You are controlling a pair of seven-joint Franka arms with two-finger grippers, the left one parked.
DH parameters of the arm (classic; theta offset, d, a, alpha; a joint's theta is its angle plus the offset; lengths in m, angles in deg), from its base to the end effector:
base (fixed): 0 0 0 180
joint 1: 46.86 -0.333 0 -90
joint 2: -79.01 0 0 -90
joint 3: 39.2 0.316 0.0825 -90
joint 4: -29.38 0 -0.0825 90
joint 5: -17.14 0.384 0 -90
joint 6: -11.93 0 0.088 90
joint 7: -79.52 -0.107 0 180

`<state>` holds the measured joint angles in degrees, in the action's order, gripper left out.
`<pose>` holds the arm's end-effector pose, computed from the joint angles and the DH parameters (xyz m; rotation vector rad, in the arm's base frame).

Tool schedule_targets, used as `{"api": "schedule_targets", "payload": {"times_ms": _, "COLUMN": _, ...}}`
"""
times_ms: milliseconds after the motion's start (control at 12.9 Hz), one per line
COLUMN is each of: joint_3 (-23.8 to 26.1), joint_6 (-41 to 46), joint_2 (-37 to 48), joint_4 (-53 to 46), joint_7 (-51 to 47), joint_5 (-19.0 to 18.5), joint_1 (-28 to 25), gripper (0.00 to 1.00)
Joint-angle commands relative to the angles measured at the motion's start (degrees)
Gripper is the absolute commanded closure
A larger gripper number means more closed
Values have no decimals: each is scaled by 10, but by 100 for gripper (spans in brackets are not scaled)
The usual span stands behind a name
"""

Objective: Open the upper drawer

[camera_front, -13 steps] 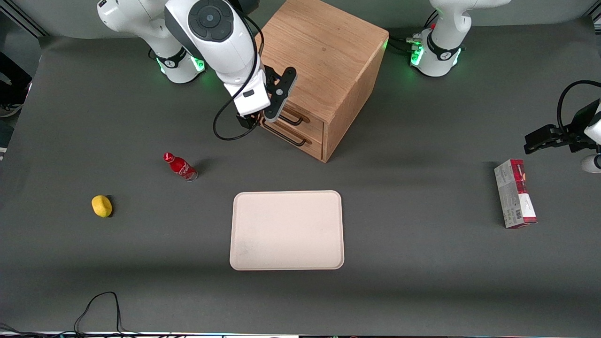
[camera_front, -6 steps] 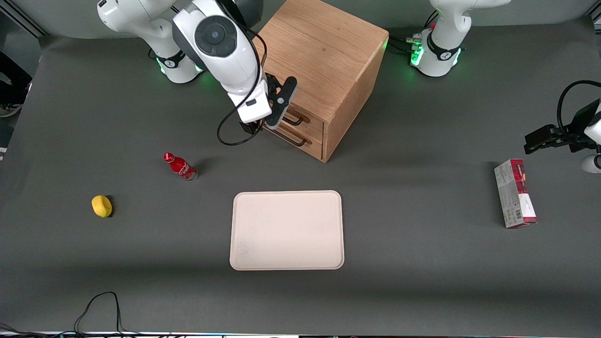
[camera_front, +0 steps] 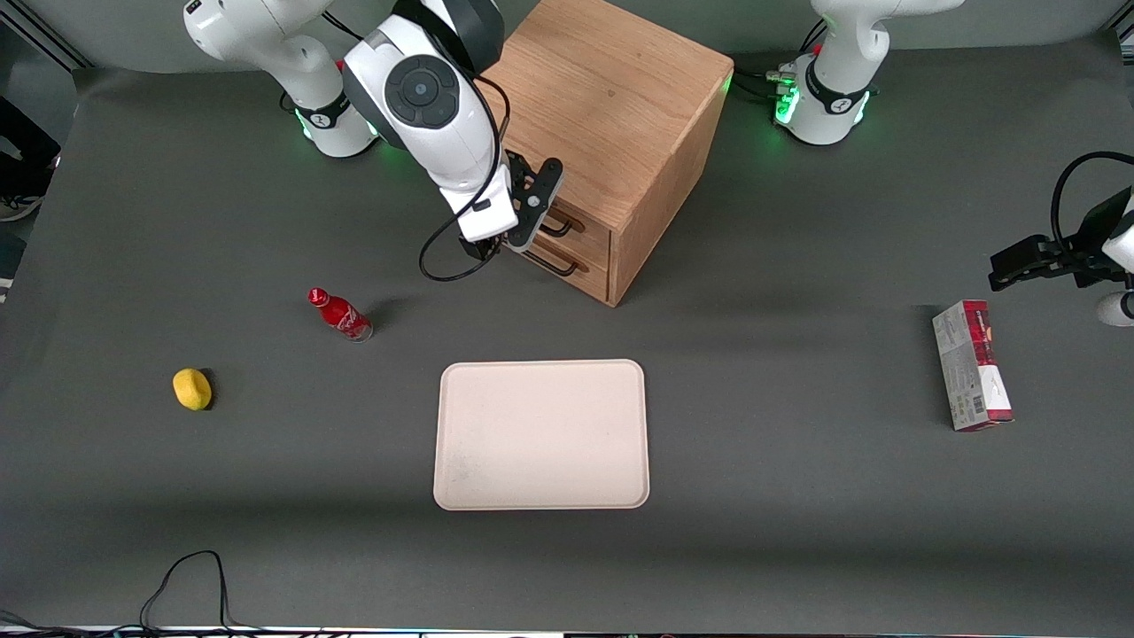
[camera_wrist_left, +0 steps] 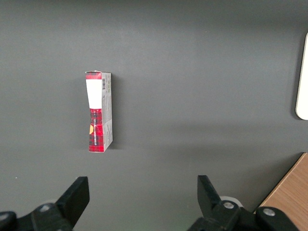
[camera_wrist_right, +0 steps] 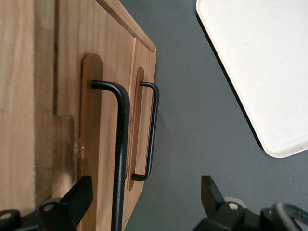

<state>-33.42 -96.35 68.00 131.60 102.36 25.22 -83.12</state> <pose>0.4448 0.4108 0.4390 -2.5741 -1.5453 0.1650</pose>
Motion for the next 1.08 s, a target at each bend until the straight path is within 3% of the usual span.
{"api": "schedule_targets", "payload": {"times_ms": 0, "joint_3": -6, "joint_6": -17, "joint_2": 14, "joint_4": 24, "joint_7": 17, "joint_5": 14, "joint_1": -6, "gripper": 0}}
{"api": "schedule_targets", "payload": {"times_ms": 1006, "joint_3": -9, "joint_6": -56, "joint_2": -9, "joint_4": 45, "joint_7": 17, "joint_5": 6, "joint_1": -4, "gripper": 0}}
